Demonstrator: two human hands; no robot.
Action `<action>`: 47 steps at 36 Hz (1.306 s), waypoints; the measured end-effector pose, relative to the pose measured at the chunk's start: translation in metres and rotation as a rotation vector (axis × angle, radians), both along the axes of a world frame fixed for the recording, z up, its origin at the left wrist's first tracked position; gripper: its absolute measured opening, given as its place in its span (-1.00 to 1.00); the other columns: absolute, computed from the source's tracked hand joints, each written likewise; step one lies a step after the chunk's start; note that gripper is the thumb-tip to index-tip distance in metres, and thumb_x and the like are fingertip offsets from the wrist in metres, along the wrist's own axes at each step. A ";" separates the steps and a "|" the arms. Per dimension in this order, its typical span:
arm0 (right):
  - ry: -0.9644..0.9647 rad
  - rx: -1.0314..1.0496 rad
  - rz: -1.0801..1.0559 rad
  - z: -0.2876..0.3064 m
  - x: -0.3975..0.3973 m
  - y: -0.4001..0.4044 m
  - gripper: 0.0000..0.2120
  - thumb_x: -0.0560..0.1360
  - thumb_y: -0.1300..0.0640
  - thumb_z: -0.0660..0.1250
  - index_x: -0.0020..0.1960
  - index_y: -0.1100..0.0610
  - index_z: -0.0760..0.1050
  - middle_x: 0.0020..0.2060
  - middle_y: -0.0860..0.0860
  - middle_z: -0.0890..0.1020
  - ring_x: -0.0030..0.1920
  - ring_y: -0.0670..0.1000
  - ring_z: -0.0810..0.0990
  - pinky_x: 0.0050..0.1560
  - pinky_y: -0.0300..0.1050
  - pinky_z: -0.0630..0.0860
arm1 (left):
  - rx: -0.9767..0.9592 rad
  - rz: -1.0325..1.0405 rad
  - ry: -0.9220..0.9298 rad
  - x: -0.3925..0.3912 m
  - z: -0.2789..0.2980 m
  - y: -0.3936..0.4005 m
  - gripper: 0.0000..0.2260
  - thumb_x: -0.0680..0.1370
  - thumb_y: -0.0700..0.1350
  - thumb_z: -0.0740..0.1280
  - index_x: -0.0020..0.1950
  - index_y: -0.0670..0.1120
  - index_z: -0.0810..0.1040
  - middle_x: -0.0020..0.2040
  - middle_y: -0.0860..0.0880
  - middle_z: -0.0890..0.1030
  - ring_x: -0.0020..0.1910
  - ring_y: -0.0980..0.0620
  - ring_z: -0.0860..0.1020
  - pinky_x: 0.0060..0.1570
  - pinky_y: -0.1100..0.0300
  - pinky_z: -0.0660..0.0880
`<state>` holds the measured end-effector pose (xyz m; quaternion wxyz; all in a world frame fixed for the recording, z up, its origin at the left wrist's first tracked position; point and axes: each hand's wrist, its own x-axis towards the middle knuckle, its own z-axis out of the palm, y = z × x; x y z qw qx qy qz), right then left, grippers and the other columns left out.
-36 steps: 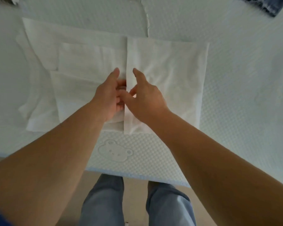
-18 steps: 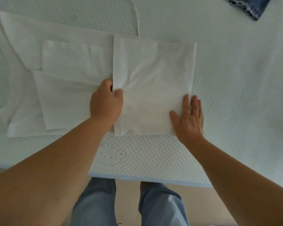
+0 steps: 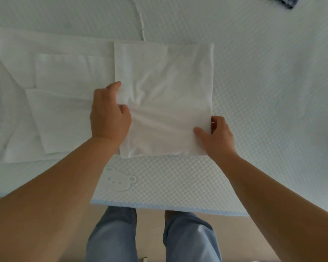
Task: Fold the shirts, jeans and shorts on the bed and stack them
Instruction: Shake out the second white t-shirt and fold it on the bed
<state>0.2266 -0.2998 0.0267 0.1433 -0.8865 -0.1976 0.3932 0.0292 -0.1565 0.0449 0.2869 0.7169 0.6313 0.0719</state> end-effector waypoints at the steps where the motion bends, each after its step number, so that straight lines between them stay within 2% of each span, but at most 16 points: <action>1: 0.012 -0.006 0.001 0.000 0.004 0.001 -0.57 0.42 -0.07 0.39 0.21 0.04 0.38 -0.02 -0.08 0.50 -0.05 -0.04 0.48 -0.08 -0.16 0.40 | 0.039 -0.022 0.030 0.000 0.001 -0.001 -0.52 0.45 -0.27 0.30 0.37 -0.15 0.39 0.20 -0.25 0.44 0.18 -0.22 0.42 0.13 -0.01 0.33; 3: -0.003 0.006 -0.001 -0.001 0.015 0.007 -0.59 0.42 -0.11 0.38 0.18 0.03 0.40 -0.06 -0.11 0.50 -0.10 -0.06 0.47 -0.19 -0.25 0.33 | 0.112 -0.149 0.080 0.001 0.005 -0.006 -0.50 0.39 -0.21 0.34 0.34 -0.18 0.43 0.27 -0.26 0.44 0.27 -0.27 0.40 0.18 -0.10 0.31; 5: -0.069 0.055 0.027 -0.001 0.026 0.019 -0.57 0.43 -0.14 0.36 0.20 0.04 0.40 -0.02 -0.07 0.51 -0.08 -0.06 0.46 -0.15 -0.24 0.33 | 0.170 -0.345 0.107 0.005 0.003 -0.017 -0.49 0.37 -0.13 0.32 0.33 -0.18 0.46 0.36 -0.26 0.41 0.35 -0.29 0.36 0.24 -0.17 0.28; 8: -0.082 0.114 0.014 -0.003 0.044 0.050 -0.49 0.44 -0.21 0.31 0.27 0.06 0.39 -0.05 -0.11 0.51 -0.09 -0.08 0.46 -0.18 -0.28 0.34 | 0.023 -0.516 0.262 0.010 -0.007 -0.029 -0.45 0.49 -0.01 0.30 0.47 -0.06 0.30 0.52 -0.15 0.17 0.51 -0.17 0.09 0.41 -0.14 0.00; 10: -0.058 0.100 0.004 -0.006 0.051 0.071 -0.50 0.45 -0.27 0.25 0.23 0.04 0.41 -0.09 -0.14 0.48 -0.14 -0.10 0.43 -0.33 -0.35 0.25 | -0.064 -0.527 0.354 0.010 -0.018 -0.027 -0.40 0.53 0.08 0.24 0.53 0.03 0.12 0.56 -0.05 -0.02 0.53 -0.06 -0.10 0.43 -0.10 -0.17; 13: -0.053 0.093 0.029 -0.010 0.058 0.094 -0.62 0.49 -0.29 0.17 0.03 0.01 0.40 -0.23 -0.17 0.46 -0.26 -0.14 0.42 -0.36 -0.28 0.24 | -0.068 -0.530 0.360 0.010 -0.024 -0.025 -0.38 0.53 0.09 0.23 0.54 0.04 0.08 0.56 -0.02 -0.06 0.53 -0.04 -0.14 0.42 -0.10 -0.21; 16: -0.043 0.061 0.049 -0.012 0.066 0.107 -0.63 0.55 -0.19 0.11 -0.10 0.09 0.47 -0.26 -0.07 0.53 -0.20 0.00 0.54 -0.21 -0.11 0.46 | -0.049 -0.506 0.356 0.010 -0.024 -0.027 -0.35 0.52 0.07 0.24 0.54 0.01 0.05 0.56 -0.06 -0.06 0.53 -0.05 -0.14 0.42 -0.10 -0.23; 18: -0.018 0.029 0.054 -0.012 0.071 0.111 -0.60 0.55 -0.14 0.11 -0.10 0.15 0.54 -0.15 0.09 0.63 -0.09 0.13 0.61 0.00 0.04 0.55 | -0.032 -0.483 0.381 0.009 -0.025 -0.028 -0.34 0.53 0.08 0.22 0.55 -0.02 0.00 0.56 -0.09 -0.08 0.53 -0.05 -0.14 0.42 -0.10 -0.25; 20: -0.019 0.015 0.061 -0.011 0.072 0.112 -0.62 0.55 -0.13 0.12 -0.12 0.14 0.54 -0.07 0.15 0.64 -0.05 0.17 0.62 0.06 0.10 0.54 | -0.031 -0.471 0.409 0.008 -0.028 -0.026 -0.33 0.54 0.10 0.18 0.55 -0.04 -0.03 0.56 -0.09 -0.10 0.53 -0.04 -0.14 0.41 -0.11 -0.24; 27: -0.064 0.026 0.044 -0.006 0.063 0.101 -0.62 0.53 -0.17 0.10 -0.17 0.08 0.50 -0.14 0.07 0.63 -0.07 0.13 0.61 0.02 0.00 0.53 | -0.086 -0.435 0.478 0.014 -0.037 -0.014 -0.31 0.54 0.17 0.10 0.55 -0.05 -0.14 0.56 -0.03 -0.18 0.52 0.01 -0.19 0.42 -0.14 -0.23; 29: -0.050 0.010 0.067 -0.001 0.056 0.085 -0.60 0.52 -0.22 0.09 -0.10 0.07 0.51 -0.14 0.06 0.63 -0.07 0.12 0.60 -0.02 -0.04 0.50 | -0.134 -0.436 0.494 0.016 -0.035 -0.011 -0.30 0.54 0.17 0.09 0.55 -0.04 -0.17 0.55 0.00 -0.21 0.52 0.03 -0.21 0.42 -0.14 -0.23; 31: 0.041 -0.011 0.071 0.005 0.047 0.064 -0.64 0.49 -0.23 0.17 -0.07 0.05 0.52 -0.12 0.04 0.64 -0.08 0.11 0.61 0.02 0.00 0.53 | -0.179 -0.437 0.502 0.018 -0.027 -0.007 -0.28 0.53 0.16 0.14 0.55 -0.03 -0.16 0.55 0.00 -0.22 0.52 0.04 -0.22 0.42 -0.13 -0.22; 34: 0.222 0.014 0.011 0.014 0.038 0.041 -0.83 0.48 -0.10 0.30 -0.17 -0.03 0.48 -0.13 -0.03 0.62 -0.08 0.07 0.61 0.04 0.10 0.57 | -0.153 -0.434 0.491 0.018 -0.011 -0.009 -0.25 0.49 0.09 0.22 0.55 -0.05 -0.12 0.56 -0.03 -0.14 0.52 0.03 -0.18 0.43 -0.09 -0.21; 37: 0.278 0.096 -0.030 0.031 0.036 0.037 -0.89 0.47 -0.04 0.34 -0.18 -0.03 0.50 -0.17 -0.06 0.62 -0.08 0.04 0.62 -0.07 0.01 0.58 | -0.112 -0.424 0.477 0.010 0.001 -0.024 -0.25 0.48 0.03 0.26 0.55 -0.07 -0.07 0.56 -0.07 -0.09 0.53 0.00 -0.15 0.45 -0.01 -0.17; 43: 0.195 0.258 0.137 0.085 0.005 0.060 -0.91 0.47 -0.02 0.29 -0.06 -0.05 0.42 -0.21 -0.12 0.57 -0.22 -0.08 0.57 -0.29 -0.16 0.45 | -0.239 -0.401 0.460 -0.027 0.001 -0.056 -0.35 0.54 0.11 0.18 0.55 0.03 -0.04 0.56 -0.03 -0.14 0.53 0.00 -0.14 0.45 0.02 -0.11; 47: 0.230 0.357 0.146 0.120 -0.032 0.084 -0.77 0.47 0.07 0.30 0.10 -0.04 0.36 -0.23 -0.13 0.58 -0.40 -0.22 0.57 -0.56 -0.36 0.40 | -0.235 -0.438 0.429 -0.042 -0.010 -0.051 -0.38 0.56 0.20 0.08 0.54 0.09 -0.10 0.56 -0.01 -0.15 0.53 0.00 -0.14 0.44 -0.01 -0.16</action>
